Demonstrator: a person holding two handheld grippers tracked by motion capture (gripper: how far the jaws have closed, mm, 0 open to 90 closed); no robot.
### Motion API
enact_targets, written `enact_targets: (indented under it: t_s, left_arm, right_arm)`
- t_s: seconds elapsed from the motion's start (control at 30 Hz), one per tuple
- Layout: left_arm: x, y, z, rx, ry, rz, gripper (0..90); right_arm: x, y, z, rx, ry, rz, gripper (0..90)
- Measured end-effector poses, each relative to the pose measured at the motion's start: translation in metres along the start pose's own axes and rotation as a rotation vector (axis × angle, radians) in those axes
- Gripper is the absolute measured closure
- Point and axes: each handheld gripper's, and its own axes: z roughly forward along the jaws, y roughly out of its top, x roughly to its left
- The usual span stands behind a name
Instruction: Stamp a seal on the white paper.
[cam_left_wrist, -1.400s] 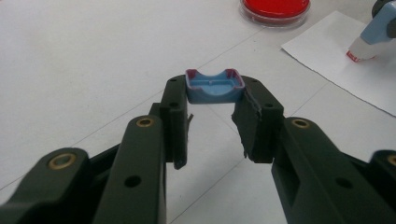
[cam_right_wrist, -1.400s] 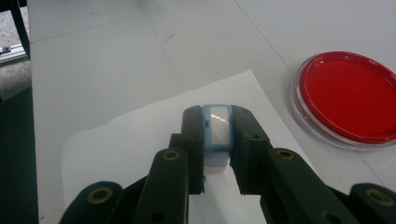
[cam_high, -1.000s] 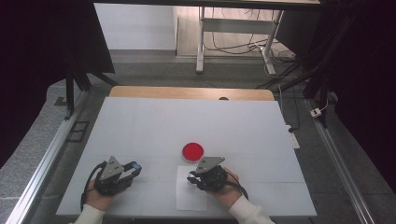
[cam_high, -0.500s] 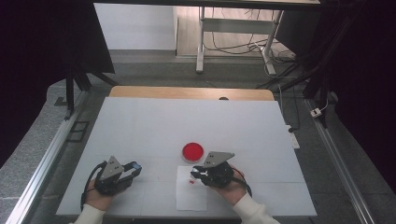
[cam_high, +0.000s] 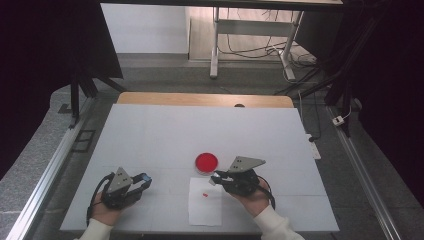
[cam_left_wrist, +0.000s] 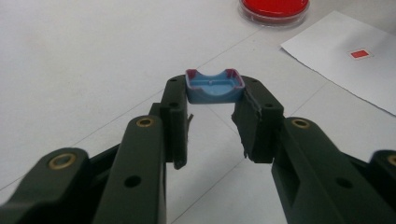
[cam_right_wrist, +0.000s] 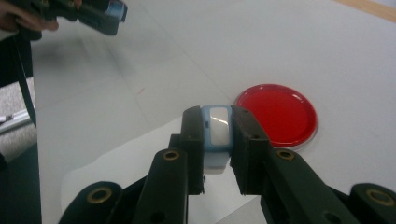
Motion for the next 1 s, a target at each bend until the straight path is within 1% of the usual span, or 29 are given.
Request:
enact_targets:
  t_s: [0.13,0.33,0.53,0.7,1.0]
  left_arm:
    - [0.000,0.000,0.000,0.002,0.002,0.001,65.0]
    - [-0.001,0.000,0.001,0.003,-0.001,0.002,65.0]
    - [-0.001,0.000,0.002,0.005,-0.002,0.003,65.0]
    - [-0.001,0.000,0.002,0.006,-0.003,0.003,65.0]
    - [-0.002,0.001,0.004,0.007,-0.004,0.007,65.0]
  right_arm:
    - [-0.006,0.001,-0.009,-0.039,-0.021,0.031,75.6]
    - [-0.019,0.001,-0.026,-0.116,-0.055,0.092,75.6]
    - [-0.027,0.000,-0.037,-0.153,-0.084,0.119,75.6]
    - [-0.029,-0.001,-0.040,-0.156,-0.089,0.126,75.6]
    - [-0.028,0.000,-0.040,-0.161,-0.088,0.121,75.5]
